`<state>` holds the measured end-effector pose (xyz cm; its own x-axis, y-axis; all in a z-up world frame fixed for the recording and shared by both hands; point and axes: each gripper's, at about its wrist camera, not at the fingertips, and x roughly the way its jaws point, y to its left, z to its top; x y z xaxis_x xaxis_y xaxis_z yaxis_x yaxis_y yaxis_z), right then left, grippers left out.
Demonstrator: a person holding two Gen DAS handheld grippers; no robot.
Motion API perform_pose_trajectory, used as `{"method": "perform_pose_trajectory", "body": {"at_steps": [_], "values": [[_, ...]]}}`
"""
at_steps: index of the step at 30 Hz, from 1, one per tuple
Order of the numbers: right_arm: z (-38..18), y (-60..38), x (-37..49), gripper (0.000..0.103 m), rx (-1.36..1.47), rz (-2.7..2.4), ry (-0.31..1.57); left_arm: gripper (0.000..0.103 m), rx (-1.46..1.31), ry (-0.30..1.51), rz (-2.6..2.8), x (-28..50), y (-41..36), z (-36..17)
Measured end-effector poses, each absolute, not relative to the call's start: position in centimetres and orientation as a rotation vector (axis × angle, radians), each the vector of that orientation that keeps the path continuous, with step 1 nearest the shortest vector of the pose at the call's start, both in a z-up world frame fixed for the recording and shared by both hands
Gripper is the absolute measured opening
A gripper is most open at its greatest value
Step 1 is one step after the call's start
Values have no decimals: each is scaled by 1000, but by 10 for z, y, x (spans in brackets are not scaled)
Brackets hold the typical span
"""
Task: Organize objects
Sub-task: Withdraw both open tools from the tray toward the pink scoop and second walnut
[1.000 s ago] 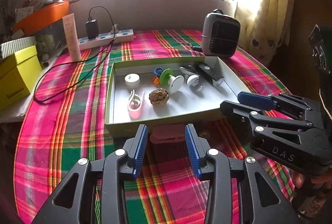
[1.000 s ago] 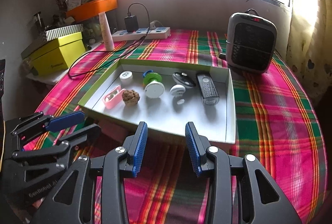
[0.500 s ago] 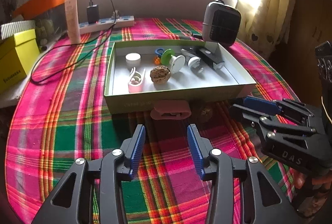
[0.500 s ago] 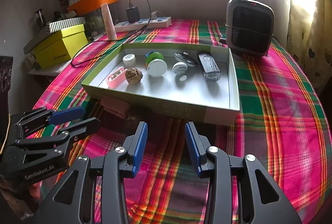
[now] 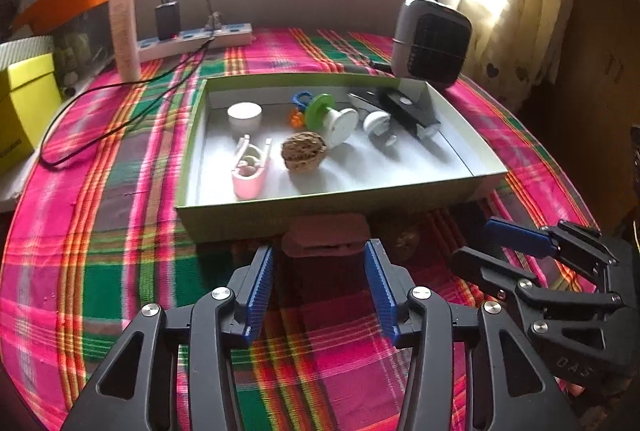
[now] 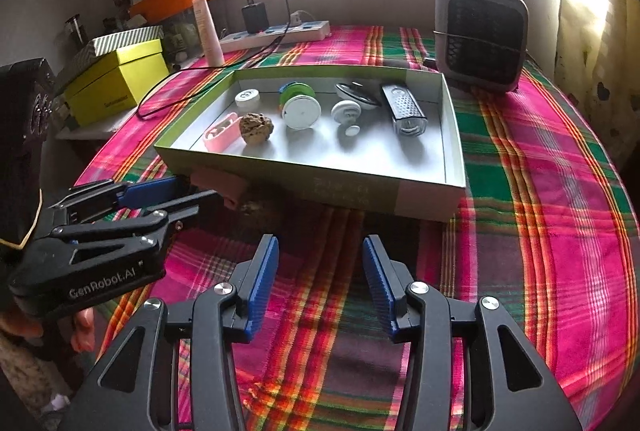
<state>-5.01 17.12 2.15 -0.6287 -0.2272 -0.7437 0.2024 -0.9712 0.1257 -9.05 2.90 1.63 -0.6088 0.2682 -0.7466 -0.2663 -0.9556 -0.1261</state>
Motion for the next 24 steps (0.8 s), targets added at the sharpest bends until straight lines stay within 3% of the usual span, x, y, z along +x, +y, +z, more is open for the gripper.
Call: {"method": "perform_pose_trajectory", "body": {"at_steps": [24], "values": [[18,186,-47,45,1249,-2676,-69,44,-1142,14,2504,-78,39,23]]}}
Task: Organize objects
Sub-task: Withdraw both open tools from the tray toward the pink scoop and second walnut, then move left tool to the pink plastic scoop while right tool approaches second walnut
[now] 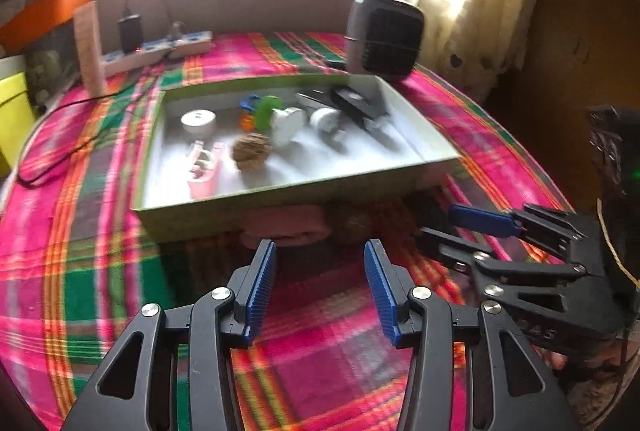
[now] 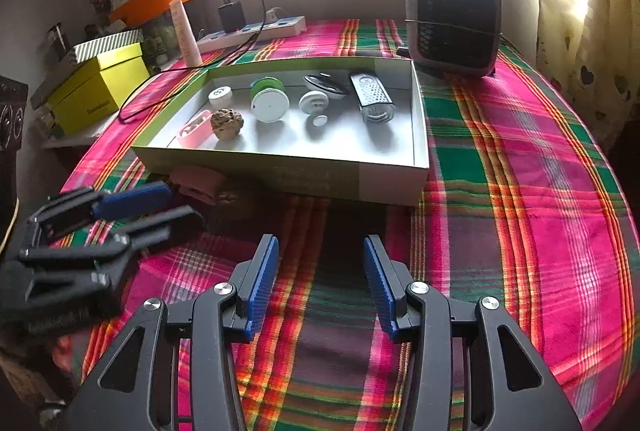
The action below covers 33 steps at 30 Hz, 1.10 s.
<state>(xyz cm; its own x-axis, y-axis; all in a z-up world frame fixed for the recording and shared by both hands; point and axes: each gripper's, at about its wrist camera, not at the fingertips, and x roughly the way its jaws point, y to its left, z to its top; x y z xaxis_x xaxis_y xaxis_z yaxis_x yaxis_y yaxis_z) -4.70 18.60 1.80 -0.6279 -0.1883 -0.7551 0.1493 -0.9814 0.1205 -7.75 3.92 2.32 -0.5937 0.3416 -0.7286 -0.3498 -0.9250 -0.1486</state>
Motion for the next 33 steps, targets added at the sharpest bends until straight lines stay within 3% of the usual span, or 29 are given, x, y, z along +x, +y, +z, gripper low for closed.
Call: {"method": "perform_pose_trajectory", "body": {"at_steps": [33], "values": [[21,188,-50,46,1248,-2700,-88,44,-1154,20,2381,-66,36,23]]}}
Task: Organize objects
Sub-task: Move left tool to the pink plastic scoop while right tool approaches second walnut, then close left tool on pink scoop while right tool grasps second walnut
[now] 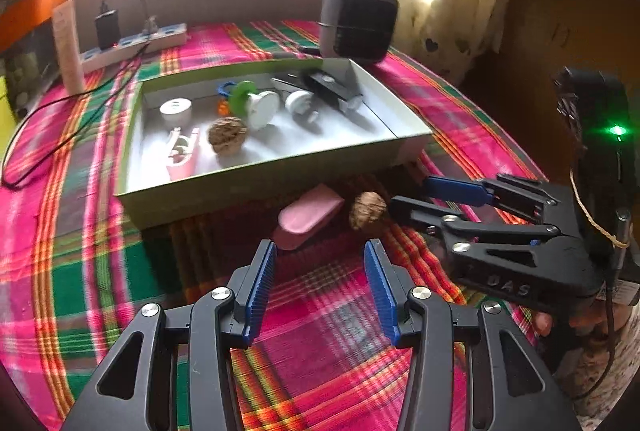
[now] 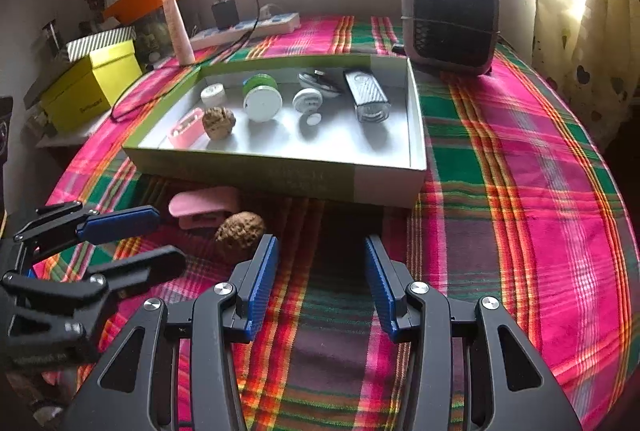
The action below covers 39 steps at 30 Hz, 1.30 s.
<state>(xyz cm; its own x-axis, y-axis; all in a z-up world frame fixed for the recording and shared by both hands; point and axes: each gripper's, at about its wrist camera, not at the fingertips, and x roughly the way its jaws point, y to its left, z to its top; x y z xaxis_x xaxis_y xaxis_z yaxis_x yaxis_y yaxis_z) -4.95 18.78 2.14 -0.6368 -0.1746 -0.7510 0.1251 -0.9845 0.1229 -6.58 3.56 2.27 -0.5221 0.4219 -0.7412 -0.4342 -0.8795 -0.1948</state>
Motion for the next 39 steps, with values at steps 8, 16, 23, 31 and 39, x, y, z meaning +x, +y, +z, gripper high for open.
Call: {"method": "perform_pose_trajectory", "body": {"at_steps": [8,16,23,31,39], "values": [[24,165,-54,45,1199,-2604,-74,44,-1170,8,2426,-76,23,20],[22,157,-62,45,1207,-2566,-76,44,-1185,-12,2428,-79,16,17],[18,148,-66,45,1218,-2531,-41,44,-1190,-32,2435,-81,11,17],[13,146,-74,45,1251,-2525,19,44,-1188,-37,2428,-83,11,16],[13,147,-74,33,1240,-2537,59,44,-1182,-26,2420,-86,15,18]]}}
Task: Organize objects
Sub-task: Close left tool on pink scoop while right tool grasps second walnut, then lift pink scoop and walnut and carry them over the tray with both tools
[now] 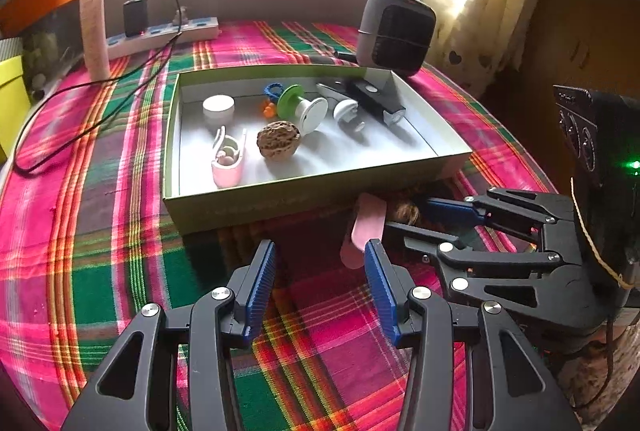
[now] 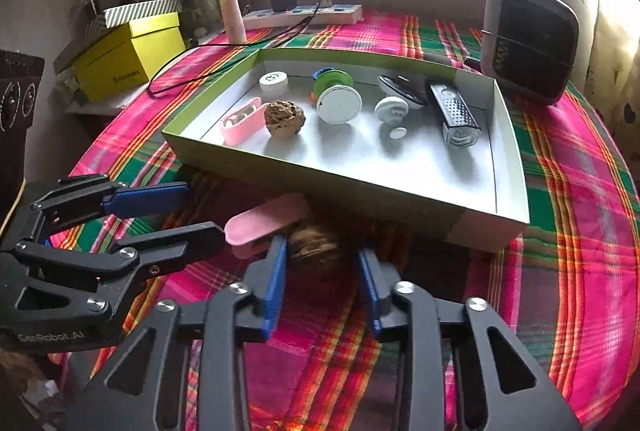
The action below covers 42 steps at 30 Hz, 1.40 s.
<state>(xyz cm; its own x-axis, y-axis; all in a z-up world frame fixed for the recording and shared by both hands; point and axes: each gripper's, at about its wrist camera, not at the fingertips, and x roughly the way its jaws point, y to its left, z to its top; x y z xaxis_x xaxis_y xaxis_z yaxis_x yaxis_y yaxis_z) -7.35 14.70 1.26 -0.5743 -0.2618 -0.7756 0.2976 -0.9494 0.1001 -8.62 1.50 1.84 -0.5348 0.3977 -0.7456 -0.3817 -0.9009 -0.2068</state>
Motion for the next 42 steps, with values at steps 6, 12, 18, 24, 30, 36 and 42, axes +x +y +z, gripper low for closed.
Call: {"method": "perform_pose_trajectory", "body": {"at_steps": [6,12,18,24,30,36,42], "values": [[13,149,-72,33,1235,-2555,67,44,-1182,-22,2416,-88,16,20],[13,157,-68,33,1240,-2578,44,44,-1178,0,2397,-89,25,21],[14,169,-62,33,1254,-2609,28,44,-1185,24,2366,-94,39,19],[14,176,-57,33,1260,-2629,26,45,-1202,60,2375,-100,49,14],[14,182,-55,33,1260,-2636,18,44,-1214,81,2386,-106,53,10],[13,182,-54,33,1259,-2631,12,44,-1208,98,2403,-108,55,10],[13,182,-54,33,1259,-2630,8,43,-1202,126,2417,-108,57,10]]}}
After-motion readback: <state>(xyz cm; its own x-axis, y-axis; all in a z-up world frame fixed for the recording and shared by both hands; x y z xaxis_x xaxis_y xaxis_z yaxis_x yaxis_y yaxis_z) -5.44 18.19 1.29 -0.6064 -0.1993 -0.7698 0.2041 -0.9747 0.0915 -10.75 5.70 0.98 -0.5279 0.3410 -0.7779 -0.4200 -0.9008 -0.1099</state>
